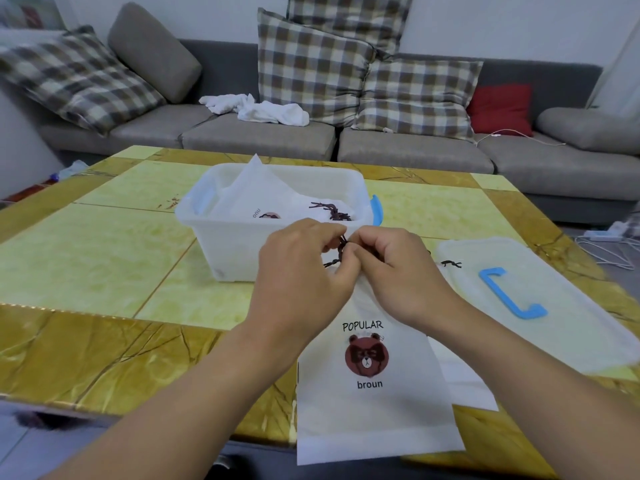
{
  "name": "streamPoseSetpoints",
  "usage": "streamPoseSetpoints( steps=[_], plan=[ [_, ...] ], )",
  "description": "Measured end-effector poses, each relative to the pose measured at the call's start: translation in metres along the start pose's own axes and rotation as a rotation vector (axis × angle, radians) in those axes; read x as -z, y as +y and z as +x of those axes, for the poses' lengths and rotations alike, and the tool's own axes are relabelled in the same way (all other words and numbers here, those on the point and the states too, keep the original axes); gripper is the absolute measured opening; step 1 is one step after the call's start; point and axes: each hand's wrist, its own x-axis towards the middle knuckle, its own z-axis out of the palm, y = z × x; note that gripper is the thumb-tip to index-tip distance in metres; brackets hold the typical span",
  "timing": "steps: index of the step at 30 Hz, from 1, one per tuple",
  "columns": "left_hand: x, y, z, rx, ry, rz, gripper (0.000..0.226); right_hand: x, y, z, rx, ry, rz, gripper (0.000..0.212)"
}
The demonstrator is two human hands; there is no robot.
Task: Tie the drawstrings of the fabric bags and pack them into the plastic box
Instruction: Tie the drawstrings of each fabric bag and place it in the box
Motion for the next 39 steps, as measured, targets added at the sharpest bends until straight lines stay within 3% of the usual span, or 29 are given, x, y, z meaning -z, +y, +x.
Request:
streamPoseSetpoints(
  steps=[11, 14, 19, 23, 25, 28, 32, 34, 39],
  plan=[
    [0.005, 0.013, -0.002, 0.231, -0.163, -0.302, 0.027, 0.005, 0.003, -0.001, 0.048, 0.033, 0.037, 0.023],
    [0.004, 0.006, -0.001, 0.335, -0.183, -0.395, 0.021, 0.005, 0.003, -0.002, 0.051, 0.03, 0.042, 0.023],
    [0.001, -0.003, 0.0, 0.314, -0.206, -0.284, 0.013, 0.006, 0.003, -0.002, 0.093, 0.024, -0.049, 0.022],
    [0.002, -0.007, 0.005, 0.352, -0.3, -0.234, 0.02, 0.01, 0.004, 0.001, 0.202, 0.027, -0.295, 0.026],
    [0.007, -0.009, 0.009, 0.518, -0.371, -0.428, 0.024, 0.011, 0.003, 0.003, 0.25, 0.031, -0.349, 0.027],
    [0.013, -0.007, 0.011, 0.822, -0.458, -0.904, 0.025, 0.012, 0.001, 0.005, 0.316, 0.045, -0.326, 0.027],
    [0.016, -0.006, 0.012, 1.019, -0.516, -1.238, 0.019, 0.01, 0.001, 0.007, 0.339, 0.033, -0.326, 0.028],
    [0.014, -0.006, 0.011, 0.955, -0.551, -1.156, 0.024, 0.008, 0.003, 0.008, 0.335, 0.027, -0.325, 0.026],
    [0.013, -0.014, 0.011, 0.562, -0.523, -0.603, 0.027, 0.007, 0.007, 0.006, 0.315, -0.003, -0.319, 0.023]
  ],
)
